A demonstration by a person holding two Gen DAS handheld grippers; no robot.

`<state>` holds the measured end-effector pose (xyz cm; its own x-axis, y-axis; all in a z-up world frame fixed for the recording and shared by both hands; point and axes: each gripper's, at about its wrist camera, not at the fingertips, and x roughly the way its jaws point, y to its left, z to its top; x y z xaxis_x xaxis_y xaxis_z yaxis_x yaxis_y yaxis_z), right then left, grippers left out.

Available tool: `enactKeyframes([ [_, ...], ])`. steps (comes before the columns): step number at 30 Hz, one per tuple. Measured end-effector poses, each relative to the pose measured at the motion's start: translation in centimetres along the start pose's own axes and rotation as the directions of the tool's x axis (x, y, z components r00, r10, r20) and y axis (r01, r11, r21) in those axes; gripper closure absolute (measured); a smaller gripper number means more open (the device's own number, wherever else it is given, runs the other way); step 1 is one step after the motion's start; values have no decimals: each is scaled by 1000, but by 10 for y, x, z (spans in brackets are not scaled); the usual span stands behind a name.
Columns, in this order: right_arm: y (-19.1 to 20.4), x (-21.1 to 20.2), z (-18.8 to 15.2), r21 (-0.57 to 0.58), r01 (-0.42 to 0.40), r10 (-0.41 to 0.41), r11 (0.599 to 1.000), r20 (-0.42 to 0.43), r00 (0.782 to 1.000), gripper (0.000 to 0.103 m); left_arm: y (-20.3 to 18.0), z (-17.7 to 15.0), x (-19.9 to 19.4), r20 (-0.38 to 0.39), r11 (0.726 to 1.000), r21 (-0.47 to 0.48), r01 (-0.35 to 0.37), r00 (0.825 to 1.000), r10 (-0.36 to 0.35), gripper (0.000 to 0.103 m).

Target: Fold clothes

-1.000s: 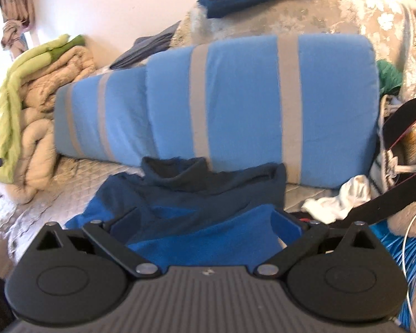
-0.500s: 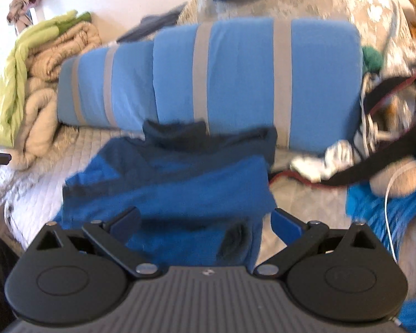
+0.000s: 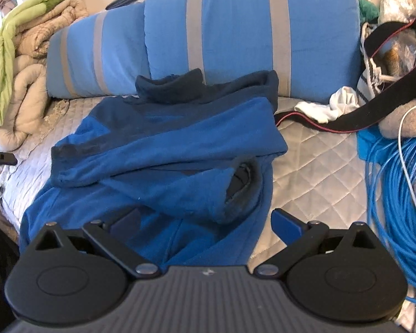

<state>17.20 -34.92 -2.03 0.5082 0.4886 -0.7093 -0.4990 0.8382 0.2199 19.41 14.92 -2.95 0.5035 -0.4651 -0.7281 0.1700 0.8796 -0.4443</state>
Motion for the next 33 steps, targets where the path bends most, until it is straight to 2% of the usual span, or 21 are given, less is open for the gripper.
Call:
enactKeyframes([
  [2,-2,10,3,31,0,0,1000,-1,1000,0,6,5,16,-3,997,-68,24,1000,-24,30],
  [6,-7,27,8,96,-5,6,995,-7,1000,0,15,6,47,-32,987,-159,26,999,-31,30],
  [14,-8,33,8,128,-21,21,992,4,1000,0,36,-6,79,-14,932,-336,138,988,-151,30],
  [20,-13,33,6,160,-30,29,987,9,1000,0,42,-12,94,-27,917,-387,93,993,-112,30],
  [22,-14,32,4,163,-35,34,986,9,999,0,46,-13,96,-15,900,-422,110,992,-128,31],
  [24,-15,32,3,166,-37,36,985,7,999,0,51,-15,99,7,868,-471,158,984,-176,31],
  [26,-16,33,1,169,-43,42,985,9,999,0,55,-18,101,27,837,-514,189,979,-204,39],
  [27,-16,34,1,170,-41,41,985,8,999,0,56,-19,102,30,829,-528,185,979,-200,47],
  [28,-16,34,1,170,-40,40,985,7,999,0,57,-20,102,30,826,-535,179,981,-193,56],
  [30,-16,35,0,167,-41,40,985,9,999,0,59,-22,100,35,819,-544,184,980,-197,67],
  [31,-16,36,0,167,-42,41,985,10,999,0,58,-23,99,41,819,-541,192,978,-202,74],
  [33,-20,38,0,186,-55,53,981,15,998,0,57,-22,97,54,825,-527,203,977,-206,84],
])
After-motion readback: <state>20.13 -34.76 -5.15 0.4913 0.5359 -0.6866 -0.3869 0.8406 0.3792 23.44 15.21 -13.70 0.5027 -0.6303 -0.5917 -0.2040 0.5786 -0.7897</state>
